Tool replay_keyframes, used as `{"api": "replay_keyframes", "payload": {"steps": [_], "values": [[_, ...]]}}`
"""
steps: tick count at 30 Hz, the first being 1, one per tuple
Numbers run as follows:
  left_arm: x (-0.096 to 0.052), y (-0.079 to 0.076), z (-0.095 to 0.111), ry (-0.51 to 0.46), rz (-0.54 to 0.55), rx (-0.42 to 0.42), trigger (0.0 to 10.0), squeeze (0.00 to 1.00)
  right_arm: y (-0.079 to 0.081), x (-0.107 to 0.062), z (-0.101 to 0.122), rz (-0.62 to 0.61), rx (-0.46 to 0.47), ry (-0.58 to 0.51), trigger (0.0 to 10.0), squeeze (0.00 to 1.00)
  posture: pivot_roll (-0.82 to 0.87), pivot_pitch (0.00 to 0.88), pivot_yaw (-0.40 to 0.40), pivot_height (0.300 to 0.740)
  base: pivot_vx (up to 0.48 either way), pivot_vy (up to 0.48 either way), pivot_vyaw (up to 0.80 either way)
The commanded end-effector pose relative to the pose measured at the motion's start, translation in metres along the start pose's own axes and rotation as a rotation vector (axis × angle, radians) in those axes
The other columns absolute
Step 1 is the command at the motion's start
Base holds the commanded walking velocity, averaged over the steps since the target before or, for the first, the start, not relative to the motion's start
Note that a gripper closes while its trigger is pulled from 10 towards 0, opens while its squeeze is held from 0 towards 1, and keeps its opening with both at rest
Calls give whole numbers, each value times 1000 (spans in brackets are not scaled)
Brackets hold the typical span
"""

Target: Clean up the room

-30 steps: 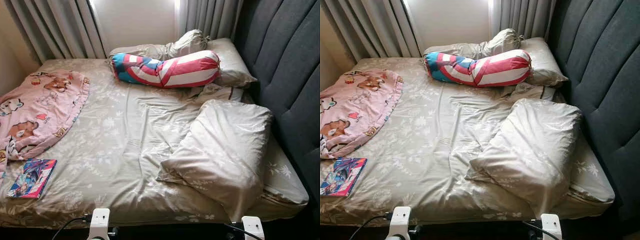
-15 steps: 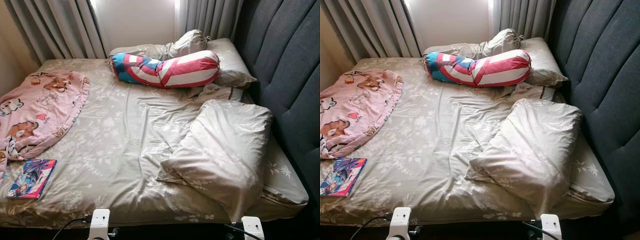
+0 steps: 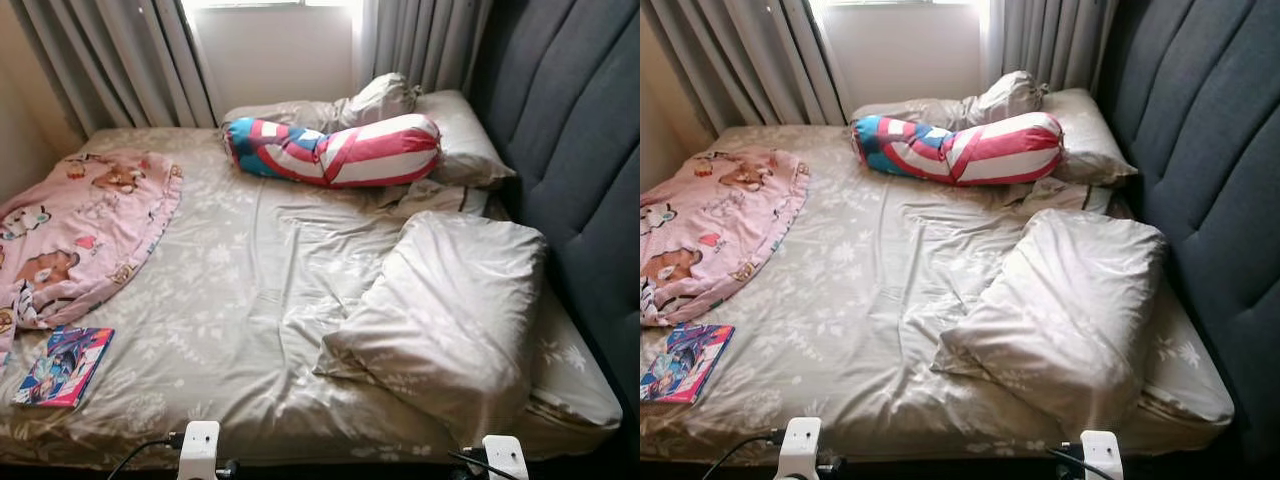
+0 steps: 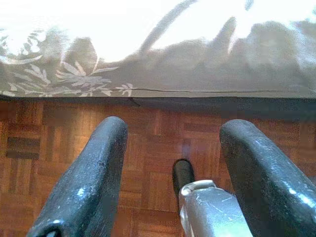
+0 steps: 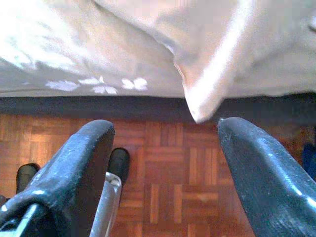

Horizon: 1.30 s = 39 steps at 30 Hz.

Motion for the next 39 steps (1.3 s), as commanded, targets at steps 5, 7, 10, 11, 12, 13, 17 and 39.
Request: {"api": "replay_keyframes", "payload": {"steps": [5, 7, 10, 11, 12, 13, 17, 39], "values": [[0, 2, -1, 1, 0, -1, 10000, 0, 1, 0, 0, 3, 2, 5, 10000, 0, 45, 0, 4, 740, 289, 0, 0], [0, 2, -1, 1, 0, 1, 10000, 0, 1, 0, 0, 3, 3, 5, 10000, 0, 47, 0, 3, 740, 292, 0, 0], [0, 2, 0, 0, 0, 1, 10000, 0, 1, 0, 0, 4, 3, 4, 10000, 0, 48, 0, 3, 740, 290, 0, 0], [0, 2, 0, 0, 0, 1, 10000, 0, 1, 0, 0, 4, 3, 4, 10000, 0, 48, 0, 3, 740, 292, 0, 0], [0, 2, 0, -1, 0, 1, 10000, 0, 1, 0, 0, 4, 3, 4, 10000, 0, 48, 0, 3, 740, 292, 0, 0], [0, 2, 0, -1, 0, 1, 10000, 0, 1, 0, 0, 4, 3, 4, 10000, 0, 48, 0, 3, 740, 292, 0, 0], [0, 2, 1, -9, 0, -3, 10000, 0, 1, 0, 0, 4, 3, 3, 10000, 0, 49, 0, 3, 740, 133, 0, 0], [0, 2, 3, -14, -6, 7, 10000, 0, 0, 0, 0, -4, 20, 0, 10000, 0, 51, 0, 2, 740, 0, 0, 0]]}}
Point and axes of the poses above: a point about 5 cm out from each wrist's last joint towards the gripper, its own x axis pointing out of the wrist towards the gripper, its own z axis along the axis of the wrist's last joint, y = z × x, the point moved 6 cm from there along x, pointing out of the wrist towards the gripper, and after that the axes turned 8 degrees about x, right-handed, at the moved point
